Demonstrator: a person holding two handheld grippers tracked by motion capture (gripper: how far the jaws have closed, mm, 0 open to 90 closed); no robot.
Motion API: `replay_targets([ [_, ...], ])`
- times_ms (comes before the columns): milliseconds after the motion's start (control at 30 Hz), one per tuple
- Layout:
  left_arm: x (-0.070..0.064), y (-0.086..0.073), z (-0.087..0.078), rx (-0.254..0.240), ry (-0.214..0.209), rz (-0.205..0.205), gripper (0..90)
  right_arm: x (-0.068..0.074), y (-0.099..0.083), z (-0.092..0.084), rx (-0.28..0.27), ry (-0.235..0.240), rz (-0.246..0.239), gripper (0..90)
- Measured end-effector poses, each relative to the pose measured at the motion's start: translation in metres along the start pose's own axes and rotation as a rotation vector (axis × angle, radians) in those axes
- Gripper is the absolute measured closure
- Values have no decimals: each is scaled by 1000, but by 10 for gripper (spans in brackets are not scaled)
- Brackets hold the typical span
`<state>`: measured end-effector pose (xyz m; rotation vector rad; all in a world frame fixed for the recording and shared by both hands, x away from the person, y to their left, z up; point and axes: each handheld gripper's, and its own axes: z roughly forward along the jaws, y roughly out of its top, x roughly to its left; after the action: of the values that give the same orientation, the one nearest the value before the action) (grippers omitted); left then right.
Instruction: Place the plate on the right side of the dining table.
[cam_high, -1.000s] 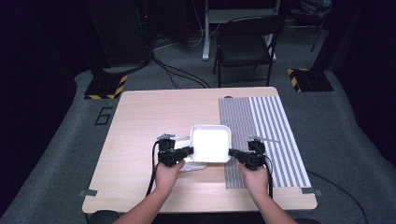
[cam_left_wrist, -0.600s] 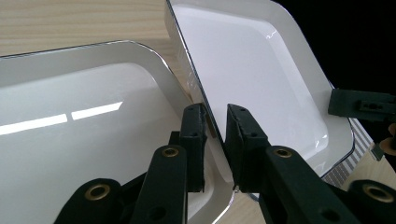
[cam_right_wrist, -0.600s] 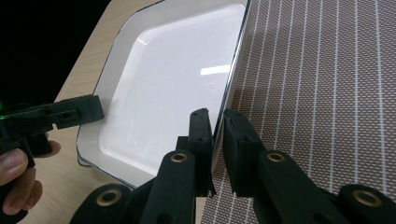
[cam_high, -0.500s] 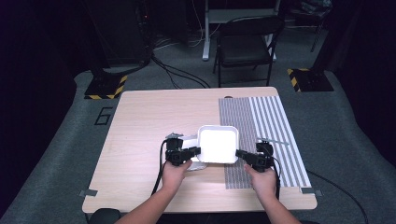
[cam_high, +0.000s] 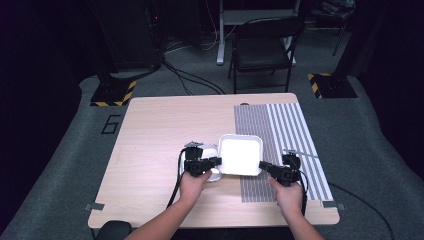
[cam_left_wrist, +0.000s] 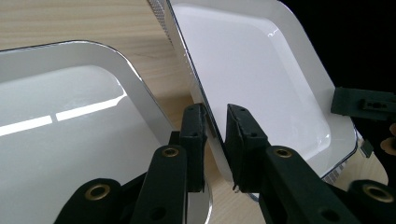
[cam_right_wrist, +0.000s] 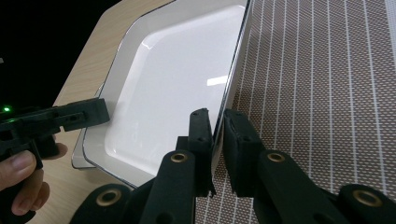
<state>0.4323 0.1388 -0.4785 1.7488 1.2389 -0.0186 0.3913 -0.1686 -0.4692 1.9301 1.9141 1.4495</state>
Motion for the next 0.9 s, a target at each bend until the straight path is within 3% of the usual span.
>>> replay_targets([
  [600,-19,1,28,33,-43,10,767,-24,-5,-21,-28,-34,31,815],
  [900,-28,3,39,48,-56,36,767,-32,-6,-32,-40,-51,39,815],
])
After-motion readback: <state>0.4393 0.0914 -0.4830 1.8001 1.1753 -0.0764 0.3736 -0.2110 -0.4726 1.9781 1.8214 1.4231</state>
